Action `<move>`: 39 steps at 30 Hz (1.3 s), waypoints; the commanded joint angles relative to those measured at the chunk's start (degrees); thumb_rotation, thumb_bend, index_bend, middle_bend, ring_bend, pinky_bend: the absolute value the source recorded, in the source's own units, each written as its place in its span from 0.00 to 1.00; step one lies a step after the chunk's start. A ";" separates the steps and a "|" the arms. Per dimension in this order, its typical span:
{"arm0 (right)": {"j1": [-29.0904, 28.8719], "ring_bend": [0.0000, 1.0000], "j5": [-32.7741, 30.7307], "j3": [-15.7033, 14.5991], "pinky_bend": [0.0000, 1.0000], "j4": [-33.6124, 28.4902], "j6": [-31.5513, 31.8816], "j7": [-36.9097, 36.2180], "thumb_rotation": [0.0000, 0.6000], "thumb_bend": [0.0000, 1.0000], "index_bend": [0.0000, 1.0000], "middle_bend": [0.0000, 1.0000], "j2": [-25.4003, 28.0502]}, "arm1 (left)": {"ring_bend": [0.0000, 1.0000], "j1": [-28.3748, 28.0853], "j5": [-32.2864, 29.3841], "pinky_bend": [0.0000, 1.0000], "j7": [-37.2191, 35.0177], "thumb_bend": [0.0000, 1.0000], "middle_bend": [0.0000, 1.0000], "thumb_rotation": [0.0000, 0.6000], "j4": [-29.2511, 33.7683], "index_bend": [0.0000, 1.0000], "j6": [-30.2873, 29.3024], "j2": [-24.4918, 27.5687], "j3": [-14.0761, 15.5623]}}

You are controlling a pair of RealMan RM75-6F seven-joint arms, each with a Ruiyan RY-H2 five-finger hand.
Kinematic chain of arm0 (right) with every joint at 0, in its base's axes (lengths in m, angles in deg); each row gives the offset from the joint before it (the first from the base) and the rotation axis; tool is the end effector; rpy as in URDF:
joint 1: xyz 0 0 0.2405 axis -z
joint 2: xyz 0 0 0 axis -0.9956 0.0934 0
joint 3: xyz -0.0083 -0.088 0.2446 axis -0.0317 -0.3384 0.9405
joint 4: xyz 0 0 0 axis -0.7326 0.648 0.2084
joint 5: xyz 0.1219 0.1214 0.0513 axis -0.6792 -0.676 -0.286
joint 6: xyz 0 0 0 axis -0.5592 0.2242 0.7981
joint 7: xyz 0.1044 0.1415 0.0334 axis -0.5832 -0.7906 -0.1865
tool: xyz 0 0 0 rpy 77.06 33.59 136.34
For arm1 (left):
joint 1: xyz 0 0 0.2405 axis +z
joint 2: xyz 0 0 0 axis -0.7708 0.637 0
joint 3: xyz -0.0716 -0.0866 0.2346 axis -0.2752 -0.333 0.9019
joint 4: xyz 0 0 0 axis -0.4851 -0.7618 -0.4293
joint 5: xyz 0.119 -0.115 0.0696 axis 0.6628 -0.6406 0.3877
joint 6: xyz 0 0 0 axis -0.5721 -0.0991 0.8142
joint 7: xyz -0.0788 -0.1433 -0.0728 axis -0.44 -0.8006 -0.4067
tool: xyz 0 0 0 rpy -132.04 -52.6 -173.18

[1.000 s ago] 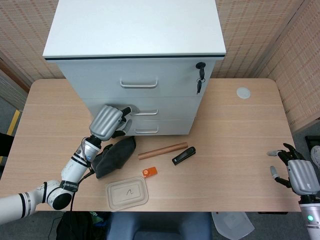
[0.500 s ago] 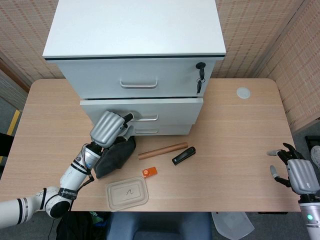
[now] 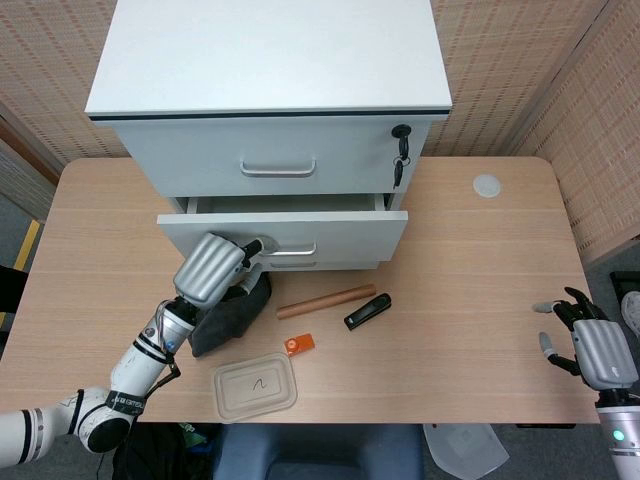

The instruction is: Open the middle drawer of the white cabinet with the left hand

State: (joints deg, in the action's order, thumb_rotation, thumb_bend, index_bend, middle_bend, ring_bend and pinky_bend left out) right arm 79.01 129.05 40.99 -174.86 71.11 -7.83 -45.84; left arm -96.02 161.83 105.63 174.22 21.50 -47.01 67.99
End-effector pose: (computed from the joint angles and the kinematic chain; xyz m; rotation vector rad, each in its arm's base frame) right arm -0.3239 -0.2201 0.1822 1.3677 -1.0040 0.9314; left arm -0.0446 0.3574 0.1122 -1.8391 -0.7025 -1.3263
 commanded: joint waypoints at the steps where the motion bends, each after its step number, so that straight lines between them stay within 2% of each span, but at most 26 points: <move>1: -0.01 0.25 0.02 0.00 0.24 -0.11 0.00 0.15 1.00 0.38 0.34 0.36 0.02 | 1.00 0.62 0.57 1.00 0.51 0.54 1.00 1.00 0.98 0.35 -0.84 0.46 0.46; 39: 0.58 0.25 0.14 -0.02 0.24 -2.44 0.98 2.60 1.00 0.38 0.34 0.36 0.82 | 1.00 6.00 7.22 1.00 2.04 0.54 1.00 1.00 9.59 0.35 -4.25 5.05 4.79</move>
State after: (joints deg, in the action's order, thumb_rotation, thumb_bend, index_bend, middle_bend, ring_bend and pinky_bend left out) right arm 79.59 129.20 40.96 -177.30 72.09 -5.23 -45.02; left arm -90.15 168.90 107.71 183.65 17.22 -42.12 72.67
